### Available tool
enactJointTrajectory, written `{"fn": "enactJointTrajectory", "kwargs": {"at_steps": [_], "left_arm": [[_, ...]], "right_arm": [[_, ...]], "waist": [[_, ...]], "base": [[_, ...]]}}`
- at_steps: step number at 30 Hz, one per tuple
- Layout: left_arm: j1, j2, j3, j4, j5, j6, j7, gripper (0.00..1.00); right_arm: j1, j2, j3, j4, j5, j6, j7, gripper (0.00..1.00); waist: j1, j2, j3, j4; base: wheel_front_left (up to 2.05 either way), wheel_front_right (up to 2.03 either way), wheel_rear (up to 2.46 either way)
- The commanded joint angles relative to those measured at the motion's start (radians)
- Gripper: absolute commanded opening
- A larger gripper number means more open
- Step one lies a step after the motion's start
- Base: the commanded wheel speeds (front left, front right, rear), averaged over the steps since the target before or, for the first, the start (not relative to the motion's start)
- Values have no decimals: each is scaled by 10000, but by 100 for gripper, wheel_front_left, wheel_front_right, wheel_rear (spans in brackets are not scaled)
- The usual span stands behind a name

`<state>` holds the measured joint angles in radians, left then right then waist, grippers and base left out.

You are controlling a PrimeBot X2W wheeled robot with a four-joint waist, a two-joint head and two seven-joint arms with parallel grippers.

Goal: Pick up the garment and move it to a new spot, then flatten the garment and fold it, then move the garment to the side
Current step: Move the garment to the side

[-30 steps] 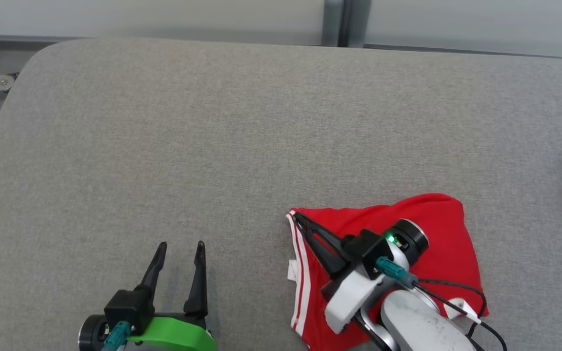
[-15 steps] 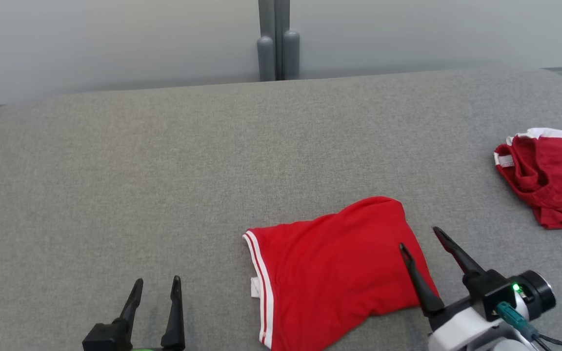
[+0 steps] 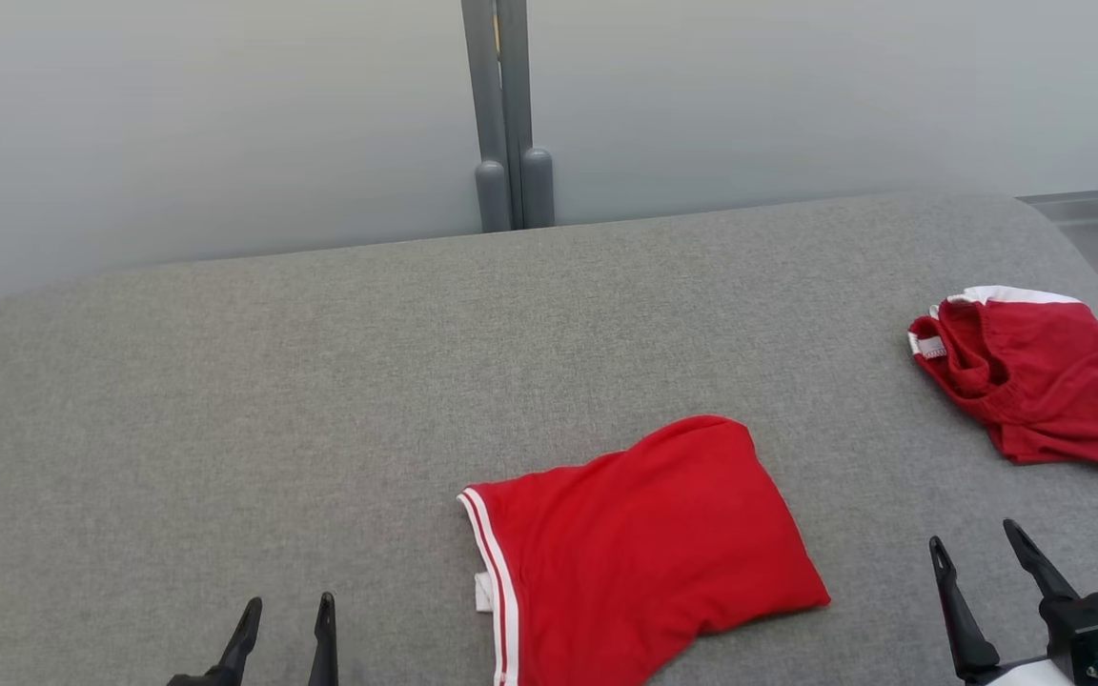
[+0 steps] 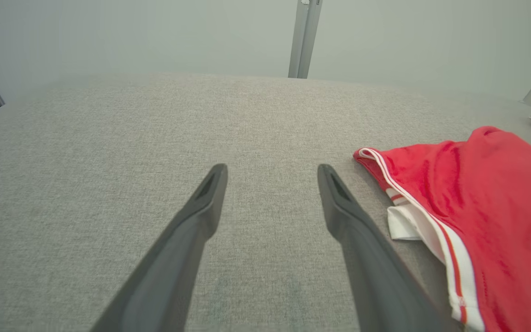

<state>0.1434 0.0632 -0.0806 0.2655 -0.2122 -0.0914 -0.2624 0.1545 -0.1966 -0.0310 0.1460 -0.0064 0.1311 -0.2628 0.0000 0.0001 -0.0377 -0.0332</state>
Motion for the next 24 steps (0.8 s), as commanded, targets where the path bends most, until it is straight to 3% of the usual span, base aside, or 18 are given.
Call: {"fn": "enactJointTrajectory", "kwargs": {"at_steps": [1,9,24], "left_arm": [[182,28,92,71,86,-83,-28,100],[318,-38,521,-34,225,-195,-28,100],[356,-107,820,-149,356,-224,-28,100]], "right_arm": [[179,99,-184,68,-44,-10,-25,100],[-27,569,-352,261,-95,-10,-25,100],[-335,533,25,428,-29,-10,-25,100]], "waist": [[0,-1,-110,57],[0,-1,-96,311],[0,-1,-130,756]], "base": [[0,0,0],[0,0,0],[0,0,0]]}}
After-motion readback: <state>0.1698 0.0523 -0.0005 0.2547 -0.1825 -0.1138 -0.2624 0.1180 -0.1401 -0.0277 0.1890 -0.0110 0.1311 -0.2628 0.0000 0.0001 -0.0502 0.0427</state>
